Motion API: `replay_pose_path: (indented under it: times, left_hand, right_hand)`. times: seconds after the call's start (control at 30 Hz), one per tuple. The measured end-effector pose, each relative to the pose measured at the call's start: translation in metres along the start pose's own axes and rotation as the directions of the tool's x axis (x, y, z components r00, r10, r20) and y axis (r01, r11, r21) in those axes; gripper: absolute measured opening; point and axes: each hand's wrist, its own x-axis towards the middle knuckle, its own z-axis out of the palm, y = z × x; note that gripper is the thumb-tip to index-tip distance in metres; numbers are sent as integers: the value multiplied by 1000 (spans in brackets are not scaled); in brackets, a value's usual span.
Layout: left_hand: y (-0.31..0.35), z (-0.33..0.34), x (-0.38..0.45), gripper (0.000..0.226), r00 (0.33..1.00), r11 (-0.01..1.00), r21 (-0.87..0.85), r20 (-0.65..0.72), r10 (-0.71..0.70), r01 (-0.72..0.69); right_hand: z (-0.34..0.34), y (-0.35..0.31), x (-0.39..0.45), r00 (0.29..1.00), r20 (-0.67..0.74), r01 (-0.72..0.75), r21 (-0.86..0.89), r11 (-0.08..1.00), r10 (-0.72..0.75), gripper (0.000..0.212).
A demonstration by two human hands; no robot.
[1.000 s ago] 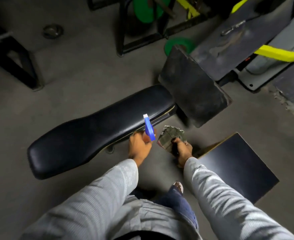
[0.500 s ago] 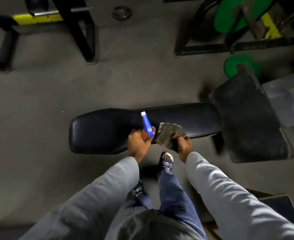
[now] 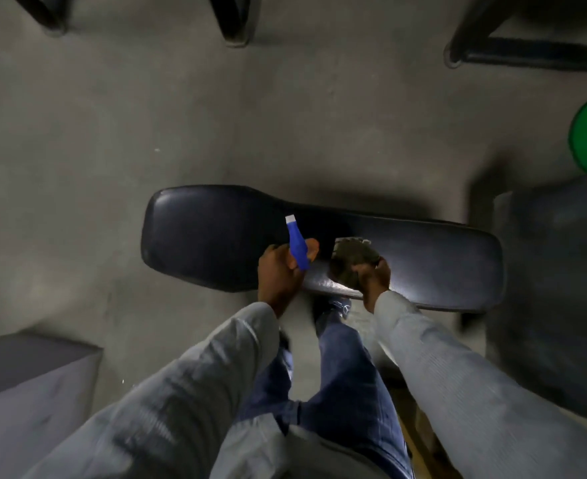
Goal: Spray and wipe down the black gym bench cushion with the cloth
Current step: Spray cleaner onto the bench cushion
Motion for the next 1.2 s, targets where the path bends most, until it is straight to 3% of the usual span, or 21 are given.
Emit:
replay_pose_path:
  times: [0.2, 0.33, 0.4, 0.5, 0.57, 0.7, 0.87, 1.03, 1.1, 1.2]
  left_hand:
    - [-3, 19, 27, 34, 996, 996, -19, -1, -87, 87]
    - [-9, 22, 38, 11, 993, 998, 19, 94, -65, 64]
    - [-14, 22, 41, 17, 990, 997, 50, 126, -65, 59]
    - [-17, 21, 44, 12, 986, 993, 98, 144, -81, 68]
    - [-19, 19, 46, 10, 984, 993, 105, 164, -72, 55]
    - [-31, 15, 56, 15, 977, 991, 127, 199, -75, 50]
    - [-55, 9, 69, 13, 979, 992, 118, 192, -61, 39]
    - [-66, 5, 66, 6, 968, 997, 52, 242, -65, 53]
    - [-66, -1, 61, 17, 971, 999, 12, 233, -50, 49]
    - [-76, -16, 59, 47, 951, 994, 103, 304, -50, 20]
  right_hand:
    - [8, -8, 31, 994, 92, -52, -17, 999, 53, 53]
    - [8, 1, 49, 995, 73, -60, -177, 982, 74, 55]
    - [4, 5, 50, 998, 32, -52, -273, 961, 63, 69]
    - [1, 1, 36, 1000, -1, 1, -443, 897, -1, 76]
    - [3, 2, 25, 992, -27, 87, -571, 816, -125, 78]
    - [25, 6, -4, 875, 209, 467, -605, 645, -438, 79]
    - [85, -21, -51, 666, 600, 727, -384, 570, -444, 90]
    - [116, -28, -63, 626, 603, 772, -391, 501, -493, 76]
    - [126, -35, -62, 604, 607, 795, -418, 439, -516, 70]
    - [144, -43, -65, 576, 632, 817, -476, 326, -519, 46]
